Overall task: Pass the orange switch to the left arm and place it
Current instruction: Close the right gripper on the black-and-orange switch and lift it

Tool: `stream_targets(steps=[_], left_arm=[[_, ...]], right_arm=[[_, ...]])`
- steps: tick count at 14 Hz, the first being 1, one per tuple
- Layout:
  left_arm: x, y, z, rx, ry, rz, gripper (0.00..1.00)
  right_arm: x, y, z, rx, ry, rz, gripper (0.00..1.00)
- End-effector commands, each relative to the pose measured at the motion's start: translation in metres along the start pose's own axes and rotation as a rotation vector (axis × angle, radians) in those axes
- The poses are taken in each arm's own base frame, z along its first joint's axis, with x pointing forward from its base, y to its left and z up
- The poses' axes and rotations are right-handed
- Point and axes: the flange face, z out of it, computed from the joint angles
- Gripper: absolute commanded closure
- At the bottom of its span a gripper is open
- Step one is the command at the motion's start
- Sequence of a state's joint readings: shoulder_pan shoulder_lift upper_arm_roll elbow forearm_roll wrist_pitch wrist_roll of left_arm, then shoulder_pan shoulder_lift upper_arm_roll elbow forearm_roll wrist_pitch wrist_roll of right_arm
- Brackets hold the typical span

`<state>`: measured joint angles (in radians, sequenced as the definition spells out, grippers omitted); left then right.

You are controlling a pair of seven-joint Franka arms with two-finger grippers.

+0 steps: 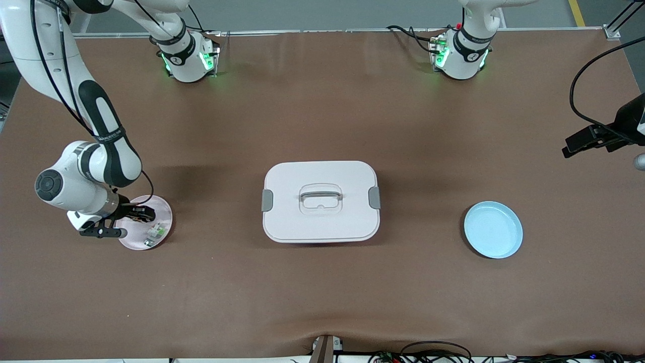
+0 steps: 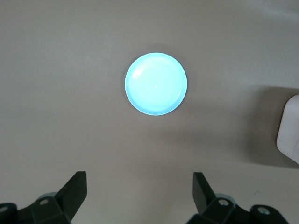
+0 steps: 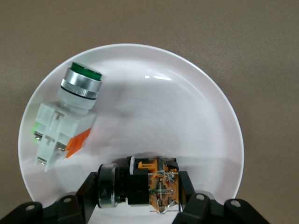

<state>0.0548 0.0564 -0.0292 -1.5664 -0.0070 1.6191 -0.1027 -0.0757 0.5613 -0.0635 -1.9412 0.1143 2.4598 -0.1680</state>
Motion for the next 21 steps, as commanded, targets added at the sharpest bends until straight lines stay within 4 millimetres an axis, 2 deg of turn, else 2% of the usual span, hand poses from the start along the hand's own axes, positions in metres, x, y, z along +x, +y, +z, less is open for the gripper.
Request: stream_targets(steps=[1,3,6,9,12,14,16,21], left_arm=[[0.002,-0.002,-0.005,-0.004,-0.003,0.007,0.0],[0.002,-0.002,-0.005,-0.004,-0.003,0.007,0.0],[0.002,-0.002,-0.005,-0.004,-0.003,0.007,0.0],[0.002,-0.003,-0.005,-0.004,-0.003,0.006,0.0],[0.002,-0.002,-0.005,-0.004,-0.003,0.006,0.0],[0.002,-0.002,-0.005,-0.004,-0.003,0.007,0.0],[0.002,-0.002,-0.005,-0.004,-0.003,0.006,0.0],[0.002,-0.001,-0.007,-0.004,0.0,0.007,0.0]], right_arm=[[0.004,0.003,0.002,0.012,-0.003,-0.007,1.0],[0.004,0.004,0.002,0.012,-0.004,-0.006,1.0],[0.002,0.02,0.0,0.023,-0.026,-0.01,1.0],[0.015,0.02,-0.03,0.118,-0.116,0.04,1.0],[0.029,0.017,-0.076,0.194,-0.222,0.083,1.0],[0.036,0.007,-0.109,0.199,-0.288,0.161,1.0],[0.037,-0.011,-0.132,0.208,-0.348,0.268,1.0],[0.039,-0.065,-0.178,0.365,-0.518,0.635,1.0]])
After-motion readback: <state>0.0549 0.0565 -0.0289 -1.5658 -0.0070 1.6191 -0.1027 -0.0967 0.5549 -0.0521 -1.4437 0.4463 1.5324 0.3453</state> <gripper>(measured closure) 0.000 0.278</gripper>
